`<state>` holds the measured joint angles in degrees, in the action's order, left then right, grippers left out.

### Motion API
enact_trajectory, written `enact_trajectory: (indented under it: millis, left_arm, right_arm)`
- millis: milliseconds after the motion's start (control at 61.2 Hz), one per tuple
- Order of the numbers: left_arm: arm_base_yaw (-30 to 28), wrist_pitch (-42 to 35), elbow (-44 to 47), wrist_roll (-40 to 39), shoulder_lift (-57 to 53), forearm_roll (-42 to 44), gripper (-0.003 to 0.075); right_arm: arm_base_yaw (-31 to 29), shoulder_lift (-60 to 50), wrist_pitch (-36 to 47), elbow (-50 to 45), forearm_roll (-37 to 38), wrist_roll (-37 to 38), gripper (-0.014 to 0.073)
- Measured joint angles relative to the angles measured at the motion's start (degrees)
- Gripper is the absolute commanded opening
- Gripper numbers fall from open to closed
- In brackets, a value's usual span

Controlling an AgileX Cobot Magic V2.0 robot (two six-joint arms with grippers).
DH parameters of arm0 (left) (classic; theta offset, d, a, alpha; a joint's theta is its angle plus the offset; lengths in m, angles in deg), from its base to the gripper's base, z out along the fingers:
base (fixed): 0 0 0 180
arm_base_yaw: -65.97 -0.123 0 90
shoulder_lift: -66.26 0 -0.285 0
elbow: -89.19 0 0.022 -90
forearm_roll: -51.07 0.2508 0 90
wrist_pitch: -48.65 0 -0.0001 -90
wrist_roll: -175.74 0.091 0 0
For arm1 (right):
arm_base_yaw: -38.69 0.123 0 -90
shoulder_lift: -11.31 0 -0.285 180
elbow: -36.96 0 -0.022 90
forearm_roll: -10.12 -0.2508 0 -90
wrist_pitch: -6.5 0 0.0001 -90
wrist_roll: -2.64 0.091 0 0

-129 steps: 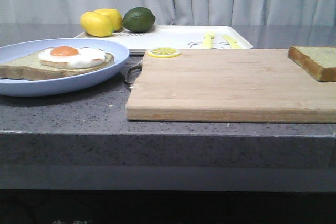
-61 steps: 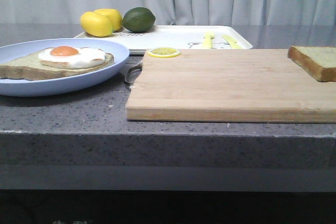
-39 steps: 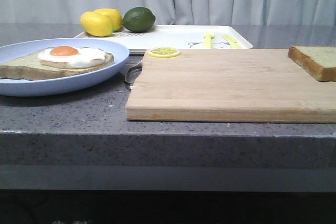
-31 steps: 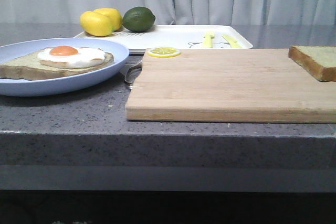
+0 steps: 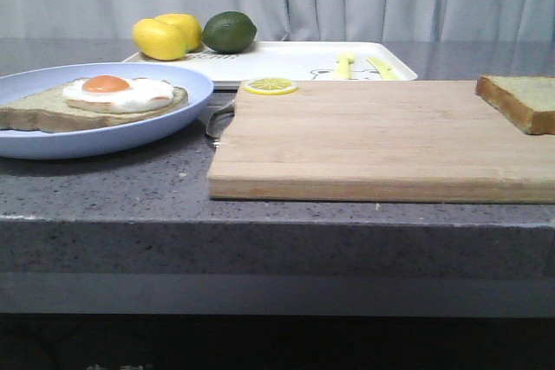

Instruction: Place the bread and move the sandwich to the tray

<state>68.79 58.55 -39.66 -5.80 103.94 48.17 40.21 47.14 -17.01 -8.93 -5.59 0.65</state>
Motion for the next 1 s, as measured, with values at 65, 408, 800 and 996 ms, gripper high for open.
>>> enact_trajectory:
  millis: [65, 408, 800, 996]
  left_arm:
    - [0.0, -1.3, -0.1, 0.0, 1.8, 0.0, -0.0020]
    - [0.0, -4.7, -0.2, 0.0, 2.9, 0.0, 0.0432]
    - [0.0, -4.9, -0.2, 0.0, 2.9, 0.0, 0.0585]
    - [0.0, -4.9, -0.2, 0.0, 2.9, 0.0, 0.0585]
  right_arm:
    - [0.0, 1.7, 1.1, 0.4, 0.0, 0.0, -0.0017]
    - [0.0, 2.9, 2.2, 0.4, 0.0, 0.0, 0.0519]
    - [-1.4, 13.1, -3.2, 7.8, 1.8, 0.0, 0.0538]
    - [-8.8, 28.9, -11.3, 19.4, 4.0, 0.0, 0.0538]
